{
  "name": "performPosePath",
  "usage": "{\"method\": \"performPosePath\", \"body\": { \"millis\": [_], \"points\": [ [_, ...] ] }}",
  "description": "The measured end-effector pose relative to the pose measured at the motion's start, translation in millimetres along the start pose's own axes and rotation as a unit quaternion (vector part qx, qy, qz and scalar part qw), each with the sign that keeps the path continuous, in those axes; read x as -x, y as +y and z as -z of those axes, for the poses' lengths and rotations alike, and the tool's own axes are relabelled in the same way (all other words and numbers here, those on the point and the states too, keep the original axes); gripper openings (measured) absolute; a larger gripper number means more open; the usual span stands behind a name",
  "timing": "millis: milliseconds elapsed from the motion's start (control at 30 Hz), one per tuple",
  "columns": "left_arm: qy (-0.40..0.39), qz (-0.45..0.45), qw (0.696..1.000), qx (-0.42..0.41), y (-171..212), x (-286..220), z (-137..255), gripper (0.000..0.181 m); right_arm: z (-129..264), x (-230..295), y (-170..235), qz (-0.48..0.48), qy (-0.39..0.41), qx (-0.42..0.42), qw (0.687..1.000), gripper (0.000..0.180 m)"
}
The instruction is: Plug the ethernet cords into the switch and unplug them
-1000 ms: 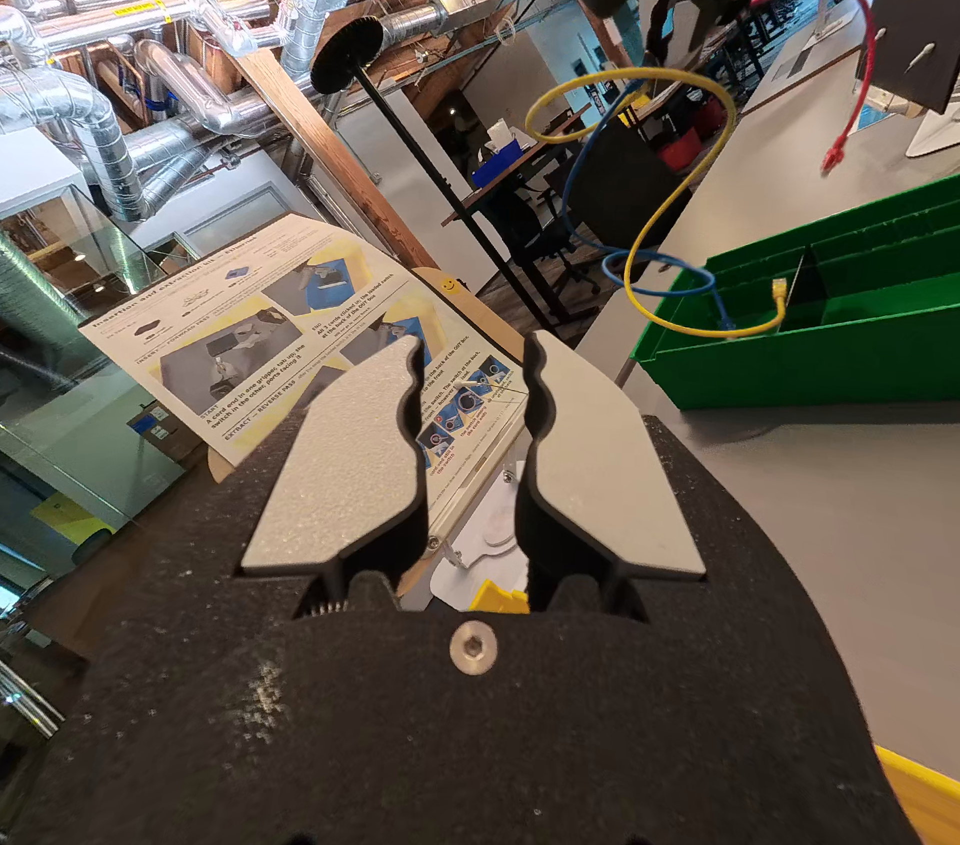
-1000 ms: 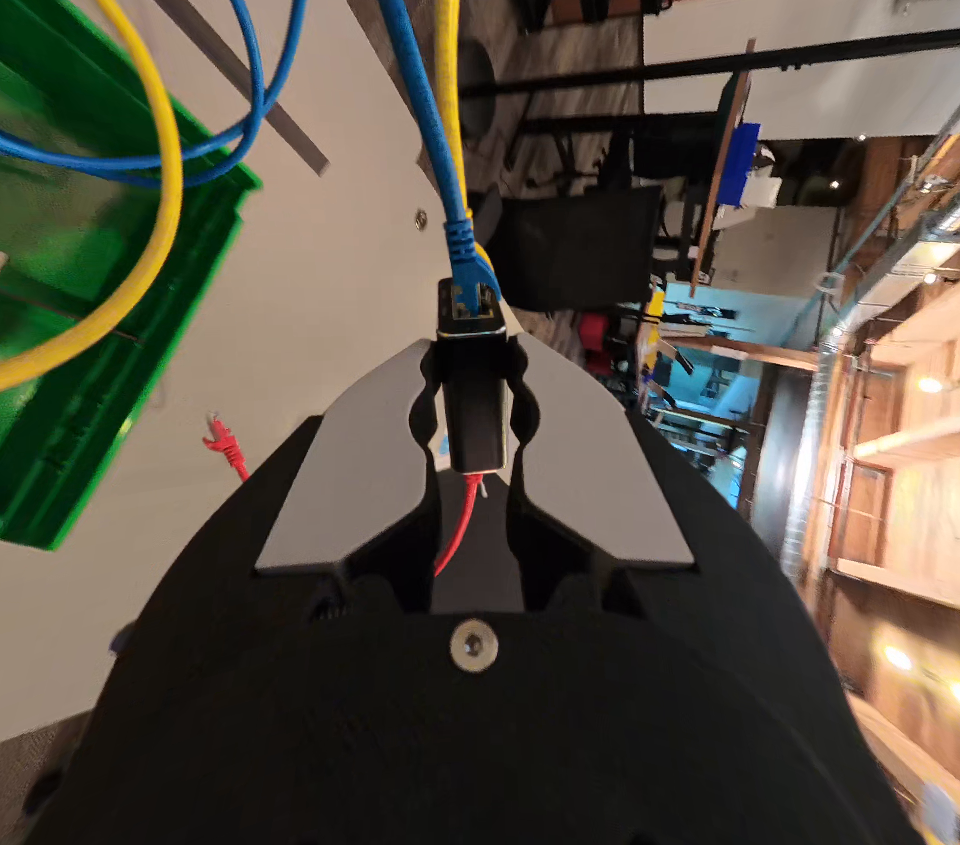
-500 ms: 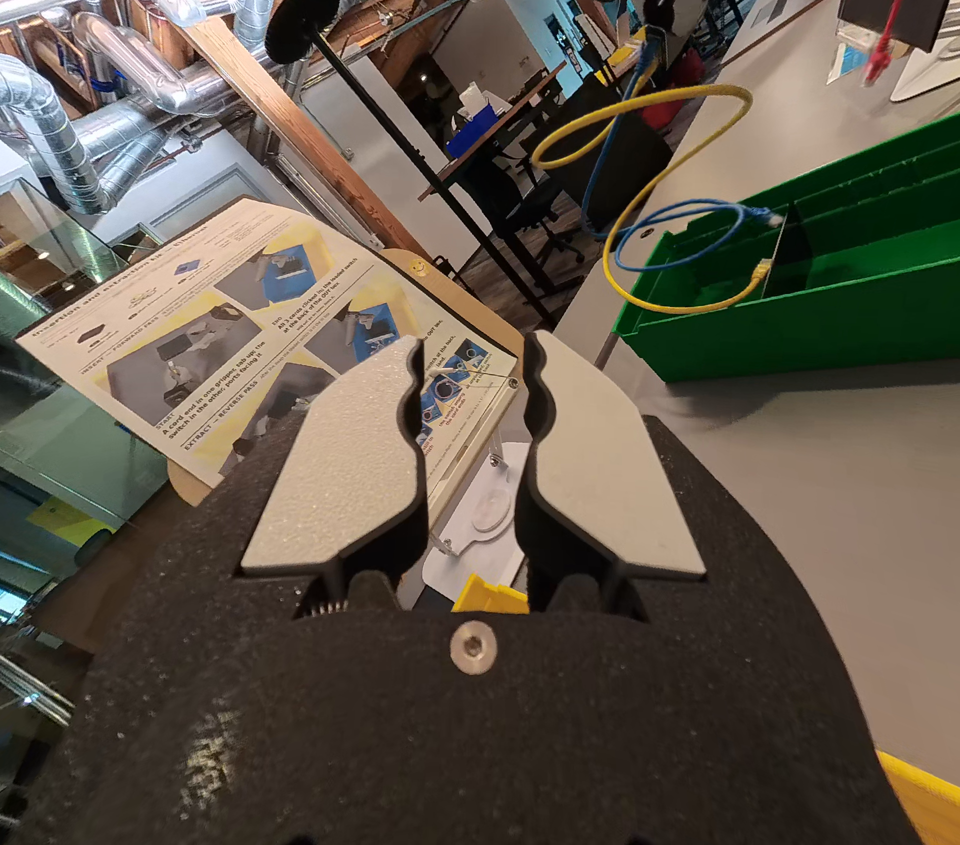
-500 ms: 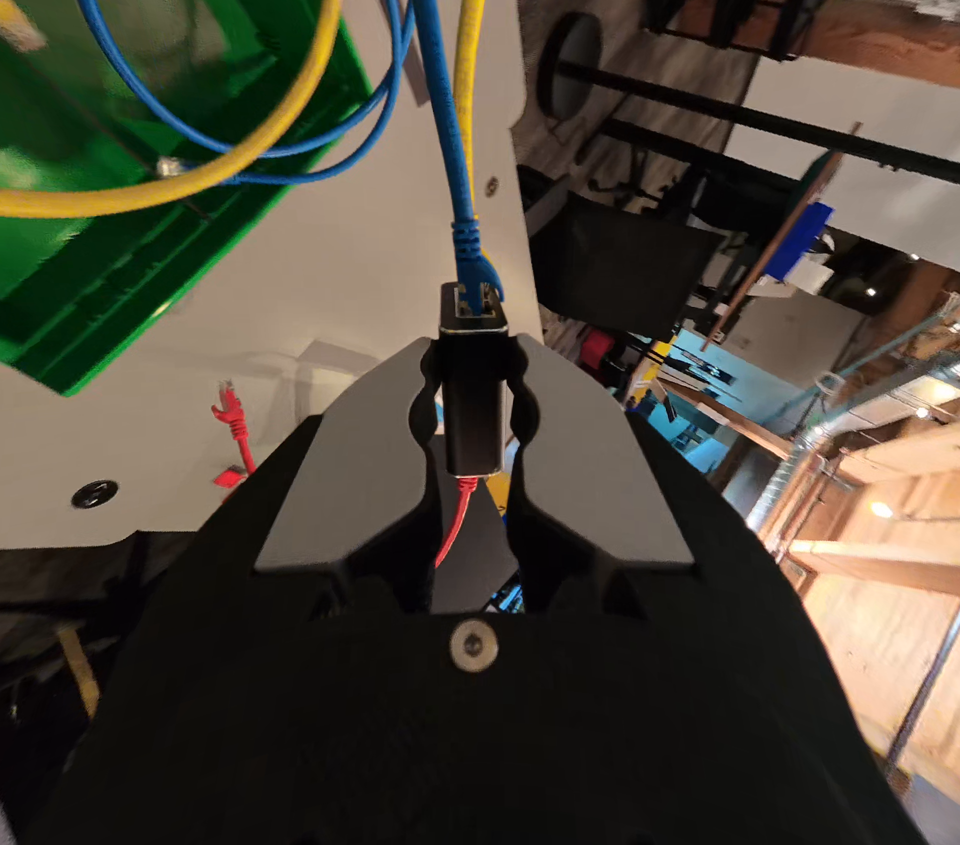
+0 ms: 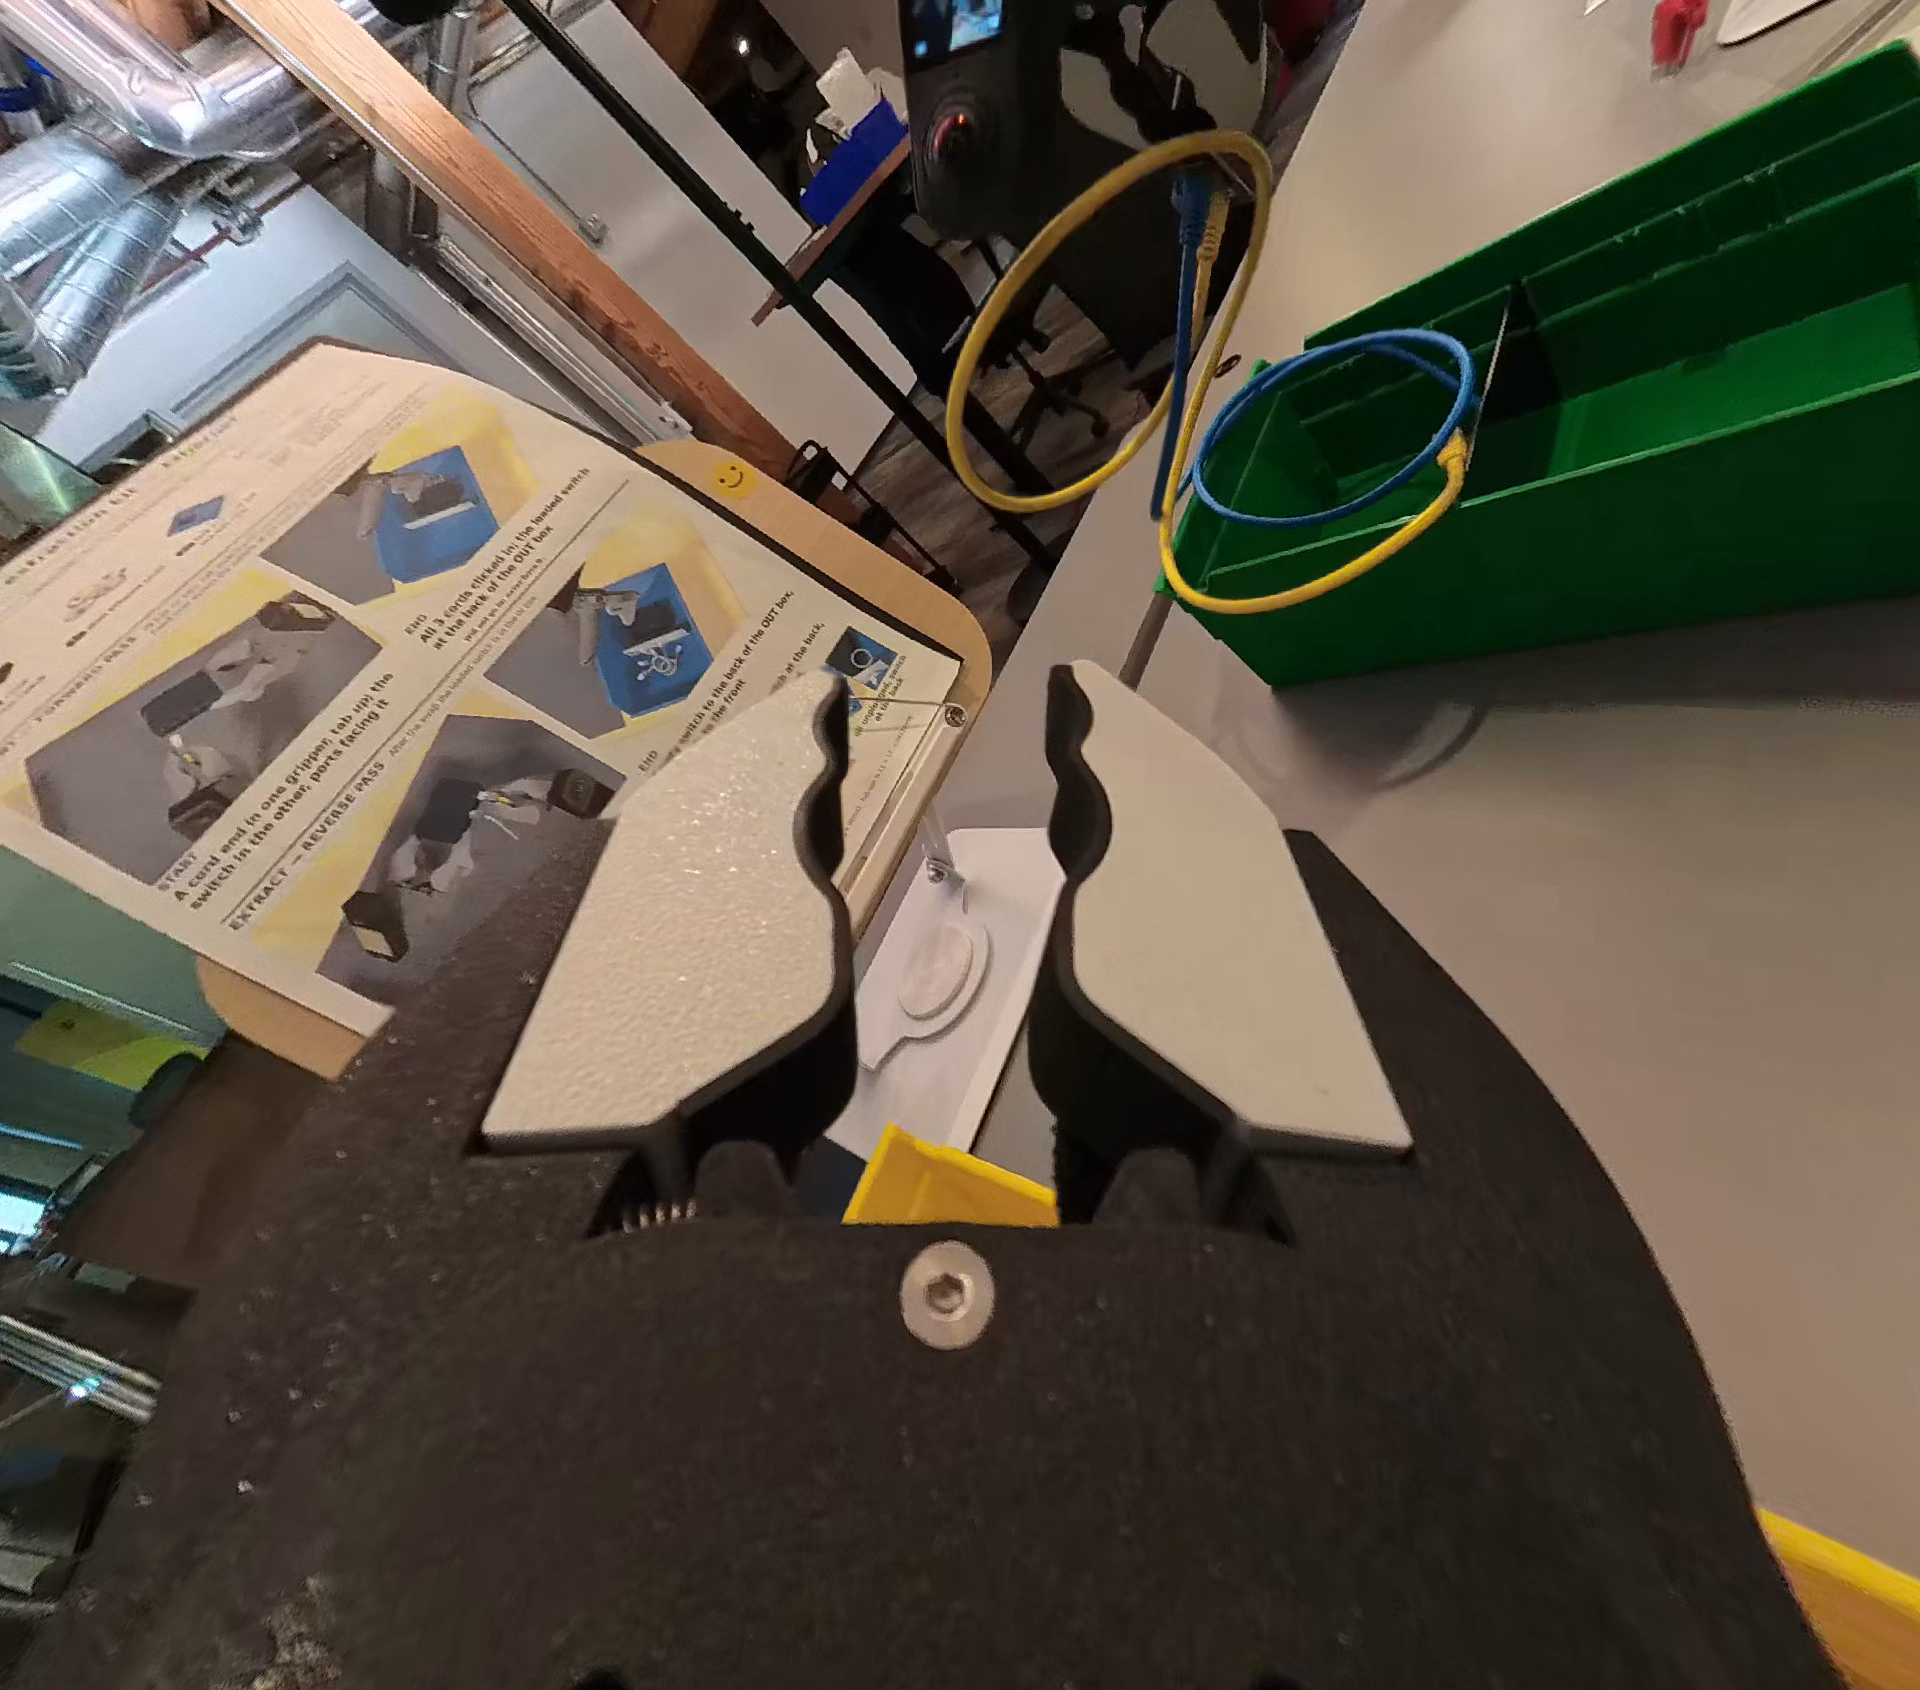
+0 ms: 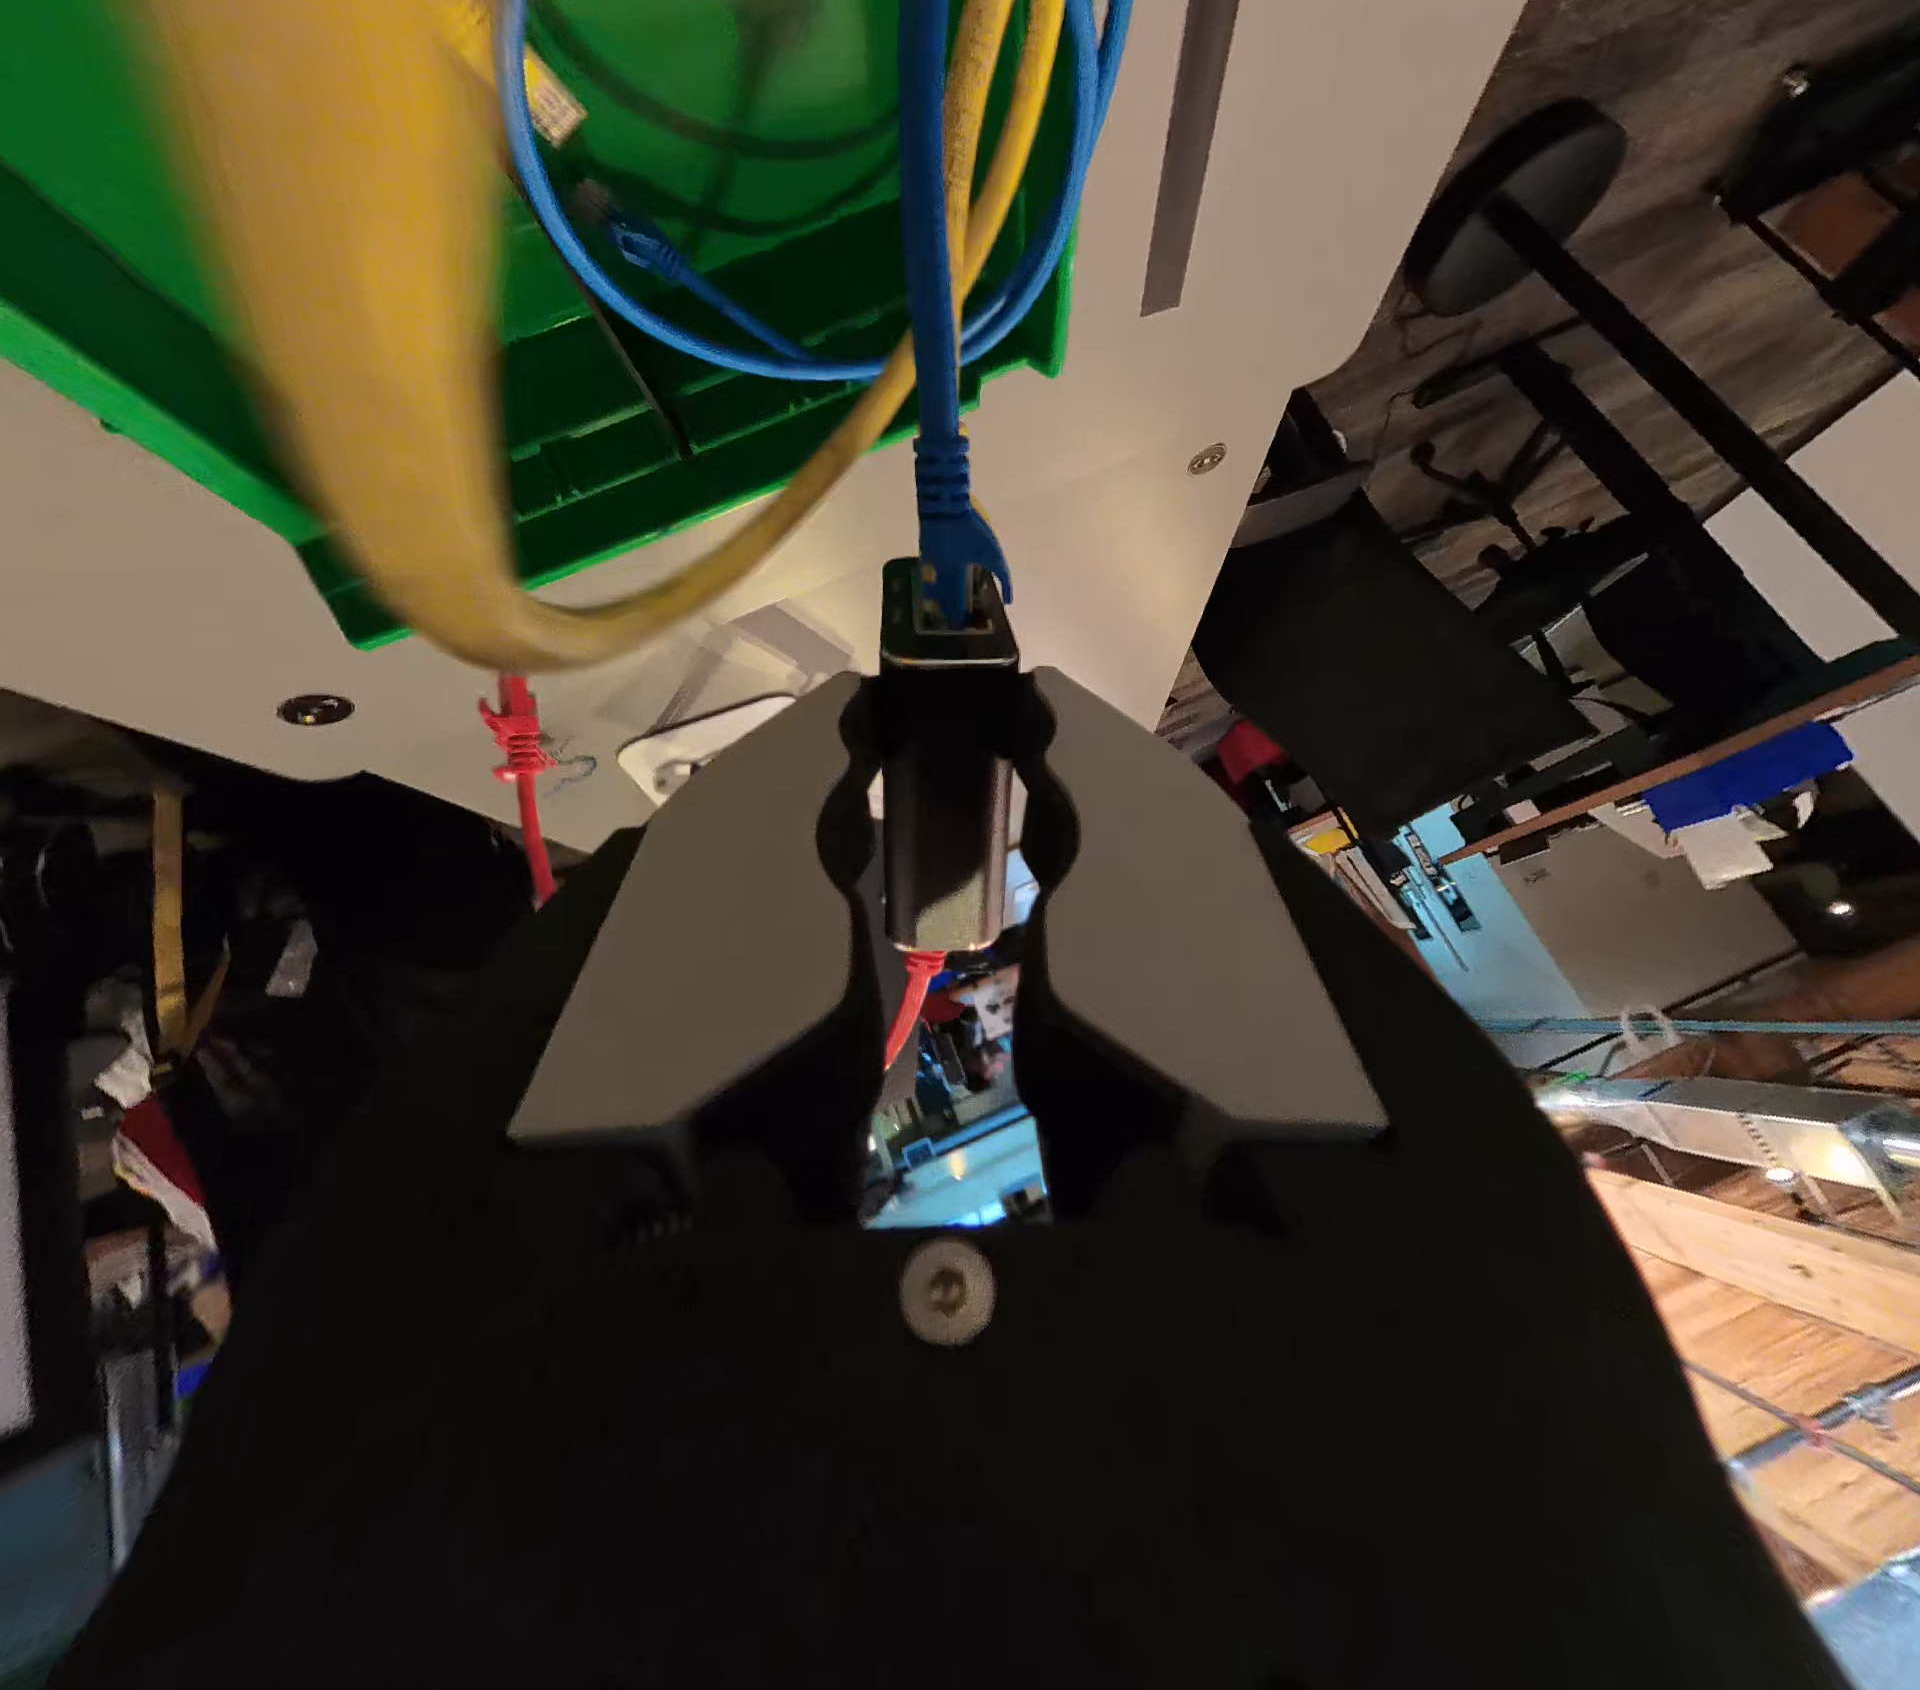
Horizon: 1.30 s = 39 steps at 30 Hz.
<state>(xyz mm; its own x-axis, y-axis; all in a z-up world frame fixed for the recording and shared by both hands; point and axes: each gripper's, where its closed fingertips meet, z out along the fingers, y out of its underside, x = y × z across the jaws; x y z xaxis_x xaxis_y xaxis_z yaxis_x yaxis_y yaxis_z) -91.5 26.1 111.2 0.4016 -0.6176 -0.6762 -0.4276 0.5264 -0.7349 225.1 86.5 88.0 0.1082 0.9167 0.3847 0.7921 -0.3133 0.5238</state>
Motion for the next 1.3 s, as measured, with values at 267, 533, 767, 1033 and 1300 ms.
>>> {"method": "performPosePath", "body": {
  "millis": [267, 533, 767, 1033, 1300],
  "points": [
    [0.056, 0.044, 0.995, 0.065, 15.8, -50.5, -45.0, 0.049, -5.7, -2.6, -22.6, 0.026, -0.020, -0.025, 0.999, 0.027],
    [0.048, 0.063, 0.987, 0.142, 34.8, -84.9, -106.0, 0.044, -12.2, 4.1, -17.9, 0.039, 0.008, -0.063, 0.997, 0.026],
    [0.010, 0.074, 0.997, 0.013, -7.5, -9.8, -148.2, 0.074, -23.3, 12.1, -9.6, 0.050, 0.037, -0.090, 0.994, 0.026],
    [0.143, -0.071, 0.987, -0.008, -29.6, -57.7, -210.3, 0.032, -27.8, 14.5, -5.0, 0.054, 0.052, -0.104, 0.992, 0.026],
    [0.185, -0.094, 0.975, 0.078, 6.8, -124.6, -253.2, 0.059, -31.6, 22.9, -3.4, 0.061, 0.038, -0.133, 0.989, 0.026]
  ]
}}
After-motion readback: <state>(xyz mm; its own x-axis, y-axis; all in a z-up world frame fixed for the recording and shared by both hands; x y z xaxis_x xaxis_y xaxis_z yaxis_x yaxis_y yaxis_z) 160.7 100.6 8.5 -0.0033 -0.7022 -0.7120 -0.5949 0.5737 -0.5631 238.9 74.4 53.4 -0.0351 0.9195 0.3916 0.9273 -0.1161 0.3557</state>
